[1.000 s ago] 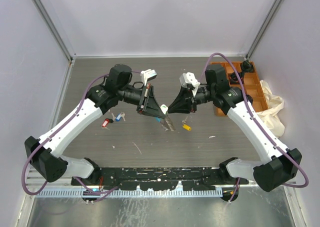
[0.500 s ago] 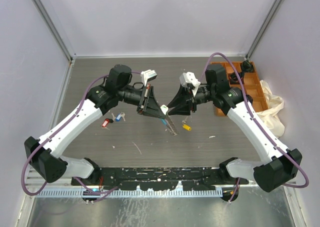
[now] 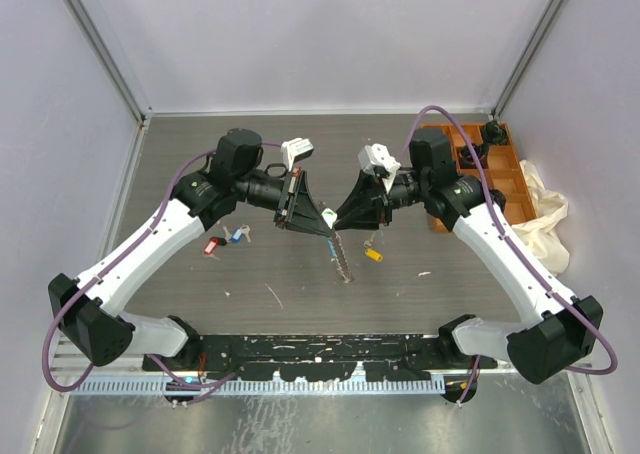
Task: Remove the keys from the keyring
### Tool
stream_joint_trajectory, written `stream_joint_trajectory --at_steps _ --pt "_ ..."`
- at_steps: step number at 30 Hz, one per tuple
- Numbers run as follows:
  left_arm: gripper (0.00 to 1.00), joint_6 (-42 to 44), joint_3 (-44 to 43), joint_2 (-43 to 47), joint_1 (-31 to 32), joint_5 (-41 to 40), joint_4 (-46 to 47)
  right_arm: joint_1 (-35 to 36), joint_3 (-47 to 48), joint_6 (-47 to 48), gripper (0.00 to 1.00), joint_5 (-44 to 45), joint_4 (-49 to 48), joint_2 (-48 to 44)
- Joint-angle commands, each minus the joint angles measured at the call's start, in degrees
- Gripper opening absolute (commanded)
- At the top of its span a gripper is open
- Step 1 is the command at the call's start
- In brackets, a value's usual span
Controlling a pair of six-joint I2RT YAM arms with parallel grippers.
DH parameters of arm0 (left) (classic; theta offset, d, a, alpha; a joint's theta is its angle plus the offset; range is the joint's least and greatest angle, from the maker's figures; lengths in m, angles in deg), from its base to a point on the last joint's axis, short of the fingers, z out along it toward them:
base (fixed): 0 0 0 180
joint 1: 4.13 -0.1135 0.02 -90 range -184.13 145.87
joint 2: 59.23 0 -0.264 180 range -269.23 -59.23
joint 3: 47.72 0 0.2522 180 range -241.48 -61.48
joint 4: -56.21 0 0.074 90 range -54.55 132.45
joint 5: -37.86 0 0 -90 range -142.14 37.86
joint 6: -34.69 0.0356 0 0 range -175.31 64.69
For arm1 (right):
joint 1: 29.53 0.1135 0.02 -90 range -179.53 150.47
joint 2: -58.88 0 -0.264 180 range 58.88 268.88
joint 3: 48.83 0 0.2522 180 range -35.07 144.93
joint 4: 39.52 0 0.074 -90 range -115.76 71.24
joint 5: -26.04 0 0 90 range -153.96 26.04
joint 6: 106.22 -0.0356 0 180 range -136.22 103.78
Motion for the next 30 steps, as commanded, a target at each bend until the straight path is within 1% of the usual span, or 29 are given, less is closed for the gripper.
stream_joint_trajectory --at_steps 1,4,6,9,11,14,16,20,24,28,29,30 --pt "0.0 -1.0 -0.5 2.3 -0.34 3.02 4.58 0.79 0.27 -0.98 0.29 -1.28 -2.88 0.13" --pt "0.0 -1.24 -0.4 2.28 -0.32 3.07 4.85 0.92 0.33 -1.19 0.28 -1.51 -2.98 0.17" --pt "0.0 -1.26 -0.32 2.22 -0.34 3.07 4.94 0.93 0.42 -1.33 0.25 -1.92 -2.98 0.14" --pt "0.0 -1.38 -0.36 2.33 -0.34 3.07 5.03 1.01 0.41 -1.25 0.09 -2.1 -2.97 0.06" --pt "0.0 -1.34 -0.27 2.4 -0.33 3.06 5.08 0.99 0.41 -1.16 0.02 -2.19 -2.99 -0.09" --pt "0.0 -0.83 0.03 2.71 -0.32 3.24 4.44 0.92 1.31 -0.01 0.01 -0.95 -1.17 -0.37" --pt "0.0 0.62 0.14 3.03 -0.33 2.68 2.66 0.89 2.77 3.31 0.01 1.21 2.75 -0.42" --pt "0.0 5.12 1.2 6.82 -0.41 1.47 -0.7 0.83 5.22 6.55 0.01 5.19 7.09 -0.21" --pt "0.01 10.96 2.53 8.67 -0.41 -0.96 -5.33 1.13 7.12 8.15 0.01 4.25 9.93 0.54" --pt "0.13 15.12 4.29 10.39 -0.45 -3.07 -6.71 1.68 8.07 8.73 0.01 4.34 11.12 1.04" --pt "0.18 16.32 4.7 10.65 -0.41 -3.58 -7.16 1.86 8.34 9.07 0.01 4.34 11.62 1.16" --pt "0.25 17.48 5.06 10.88 -0.45 -4.23 -8.26 2.06 8.92 9.72 0.01 4.5 12.3 1.43"
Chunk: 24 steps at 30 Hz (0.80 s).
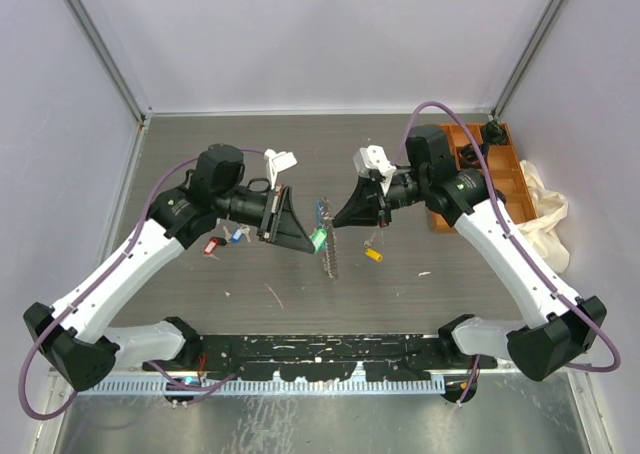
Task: Remove the keys from the keyring
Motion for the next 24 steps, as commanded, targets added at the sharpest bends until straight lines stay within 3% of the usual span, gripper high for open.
stream_joint_trajectory --at_steps 1,5,7,10,14,17,21,24 --pt "0.31 7.85 1.23 3.06 -0.22 -1.6 -3.47 0.38 3.79 3.31 0.01 1.0 3.53 1.01" --pt "0.46 13.75 3.03 4.87 -0.21 -5.48 -5.67 1.6 5.63 6.92 0.01 2.06 7.33 1.77" --pt "0.48 16.42 5.94 7.7 -0.22 -8.85 -4.08 2.05 6.38 9.36 0.01 2.89 9.36 2.25" --pt "0.49 17.26 13.29 14.92 0.13 -12.25 6.97 2.52 8.08 16.27 0.01 3.0 14.7 3.21" --pt "0.53 17.15 24.72 25.44 1.05 -15.87 25.17 2.64 10.21 33.03 0.01 2.42 24.6 4.47" --pt "0.52 18.38 29.46 28.77 1.14 -18.7 32.83 2.74 11.79 42.21 0.01 2.15 30.48 5.94" --pt "0.42 20.56 31.13 28.95 1.17 -21.45 38.15 3.23 13.71 53.99 0.01 2.16 38.28 7.78" --pt "0.41 22.2 31.16 27.27 1.26 -23.34 40.11 3.81 14.96 56.04 0.01 2.06 40.54 8.76"
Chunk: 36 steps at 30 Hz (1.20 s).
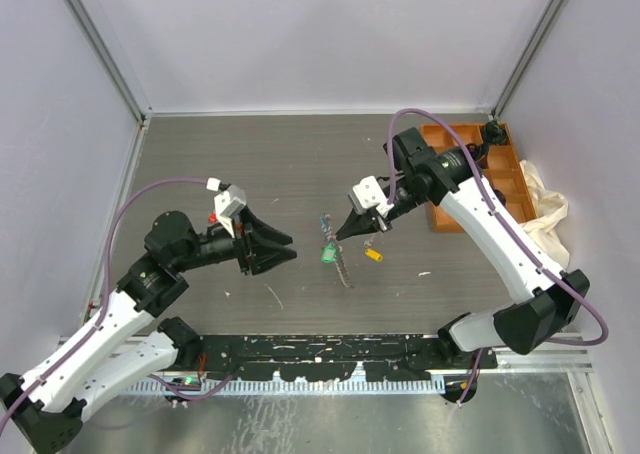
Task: Remove the keys from the keyring
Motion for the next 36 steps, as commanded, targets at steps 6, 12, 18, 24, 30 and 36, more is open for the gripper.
stream_joint_trajectory --at_steps 6,12,18,24,30,36 --pt "0.42 12.44 2.83 -3.11 4.11 -5.44 18.41 1.03 3.93 13.25 0.01 -2.27 9.67 1.36" --pt "0.43 19.98 3.43 -4.14 10.87 -11.44 19.16 1.02 4.68 14.57 0.01 -2.41 11.84 2.22" --pt "0.45 21.22 4.8 -4.5 14.73 -14.22 21.85 1.03 4.81 14.21 0.01 -2.77 12.21 2.89" --pt "0.45 22.58 4.16 -5.92 17.59 -18.21 22.14 1.03 4.89 13.38 0.01 -3.08 12.21 3.17" --pt "0.41 23.55 3.51 -7.02 20.27 -22.14 21.39 1.03 5.19 12.86 0.01 -3.56 12.21 3.66" --pt "0.33 23.07 2.54 -8.07 21.81 -27.0 20.16 1.03 5.37 12.52 0.01 -3.99 12.21 3.88"
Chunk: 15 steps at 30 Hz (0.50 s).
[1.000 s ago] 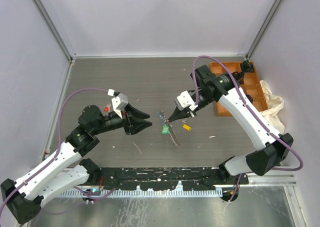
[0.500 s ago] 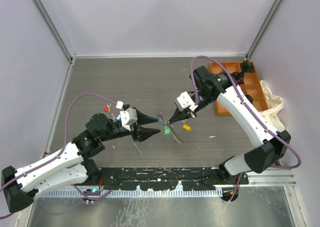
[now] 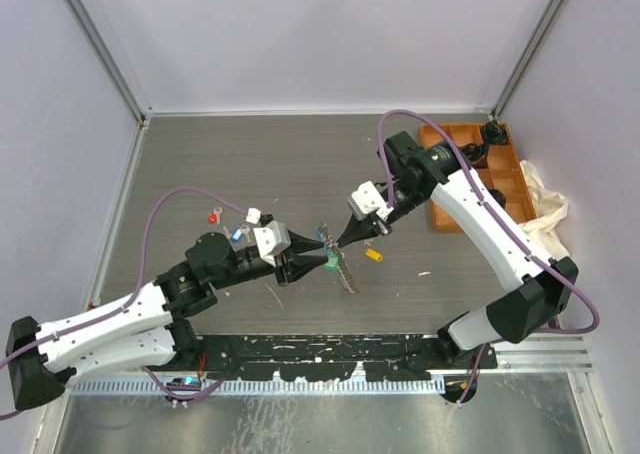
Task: Remove the keys from the keyring
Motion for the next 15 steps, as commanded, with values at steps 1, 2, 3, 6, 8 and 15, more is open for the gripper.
stream_joint_trajectory --at_steps 1,2,3,6,8,15 --pt "0.32 0.51 -2.68 -0.58 0.8 -5.31 2.49 0.3 2.74 -0.46 0.01 -3.71 0.41 -0.36" --pt "0.31 0.21 -3.06 -0.83 0.85 -6.0 2.33 0.3 2.65 -0.48 0.01 -3.77 0.41 -0.36" --pt "0.3 -0.16 -3.23 -0.91 0.88 -6.46 2.16 0.34 2.57 -0.48 0.01 -3.86 0.41 -0.36" --pt "0.2 -0.95 -3.79 -0.83 0.88 -8.34 1.45 0.35 2.42 -0.48 0.01 -3.75 0.41 -0.51" --pt "0.13 -1.69 -3.85 -0.41 0.89 -9.41 1.14 0.35 2.17 -0.48 0.01 -3.87 0.41 -0.62" --pt "0.03 -5.55 -6.0 -0.95 0.92 -13.09 -2.46 0.35 1.67 -0.39 0.01 -4.51 0.4 -0.95"
